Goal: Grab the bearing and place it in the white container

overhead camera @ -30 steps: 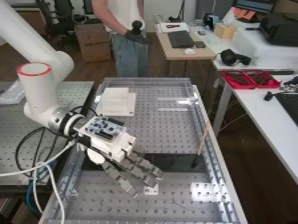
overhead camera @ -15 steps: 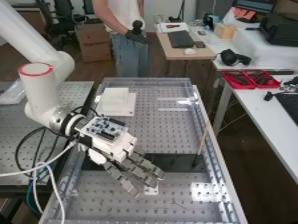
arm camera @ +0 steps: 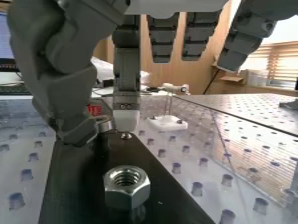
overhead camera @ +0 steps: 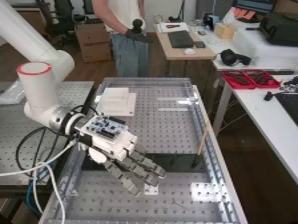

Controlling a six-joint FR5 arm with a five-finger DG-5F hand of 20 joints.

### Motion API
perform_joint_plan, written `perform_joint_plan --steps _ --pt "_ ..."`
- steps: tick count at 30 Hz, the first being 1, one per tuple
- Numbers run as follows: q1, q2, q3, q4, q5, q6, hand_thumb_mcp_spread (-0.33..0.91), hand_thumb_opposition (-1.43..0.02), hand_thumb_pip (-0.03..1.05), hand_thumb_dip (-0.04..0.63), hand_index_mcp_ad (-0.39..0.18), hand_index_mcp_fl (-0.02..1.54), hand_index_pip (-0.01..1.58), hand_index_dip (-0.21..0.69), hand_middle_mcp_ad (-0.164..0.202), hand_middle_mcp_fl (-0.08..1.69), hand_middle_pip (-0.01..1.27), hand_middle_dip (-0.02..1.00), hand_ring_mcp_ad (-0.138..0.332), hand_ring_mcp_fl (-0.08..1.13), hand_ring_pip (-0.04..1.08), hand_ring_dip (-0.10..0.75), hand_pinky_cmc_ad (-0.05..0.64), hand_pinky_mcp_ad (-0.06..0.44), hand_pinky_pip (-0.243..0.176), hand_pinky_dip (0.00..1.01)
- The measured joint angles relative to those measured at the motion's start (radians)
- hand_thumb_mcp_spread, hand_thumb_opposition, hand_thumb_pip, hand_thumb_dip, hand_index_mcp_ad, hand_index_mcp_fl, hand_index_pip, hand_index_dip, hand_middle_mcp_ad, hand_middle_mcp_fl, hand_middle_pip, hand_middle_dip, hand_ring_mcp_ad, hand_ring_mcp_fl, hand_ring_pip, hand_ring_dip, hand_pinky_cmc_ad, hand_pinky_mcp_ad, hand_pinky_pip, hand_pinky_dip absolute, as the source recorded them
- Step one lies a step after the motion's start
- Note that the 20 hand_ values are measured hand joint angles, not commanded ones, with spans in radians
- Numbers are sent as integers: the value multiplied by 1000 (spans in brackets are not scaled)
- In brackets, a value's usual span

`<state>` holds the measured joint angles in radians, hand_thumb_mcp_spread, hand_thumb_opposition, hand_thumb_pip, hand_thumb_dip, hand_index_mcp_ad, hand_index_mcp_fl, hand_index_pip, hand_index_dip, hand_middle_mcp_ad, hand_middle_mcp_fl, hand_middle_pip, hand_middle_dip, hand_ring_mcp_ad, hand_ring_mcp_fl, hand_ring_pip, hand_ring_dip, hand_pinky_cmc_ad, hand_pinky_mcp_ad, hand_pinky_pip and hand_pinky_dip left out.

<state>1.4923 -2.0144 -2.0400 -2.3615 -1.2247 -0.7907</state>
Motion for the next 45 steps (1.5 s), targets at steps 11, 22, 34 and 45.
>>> perform_joint_plan --steps 11,22,34,45 --pt "12 70 -11 -14 -27 -5 365 -817 585 297 -59 351 1457 173 70 -5 119 124 112 9 86 24 365 250 -91 195" --pt "90 194 -30 -109 19 -6 365 -817 585 297 -59 351 1457 173 70 -5 119 124 112 9 86 24 367 250 -79 188" --pt "222 339 -73 -212 40 -11 365 -817 585 297 -56 354 1456 173 65 -5 122 124 108 9 86 24 353 250 -75 178" --pt "324 476 -163 -257 -28 -11 365 -820 585 297 -56 367 1426 173 66 -5 122 124 110 9 86 24 351 253 -75 178"
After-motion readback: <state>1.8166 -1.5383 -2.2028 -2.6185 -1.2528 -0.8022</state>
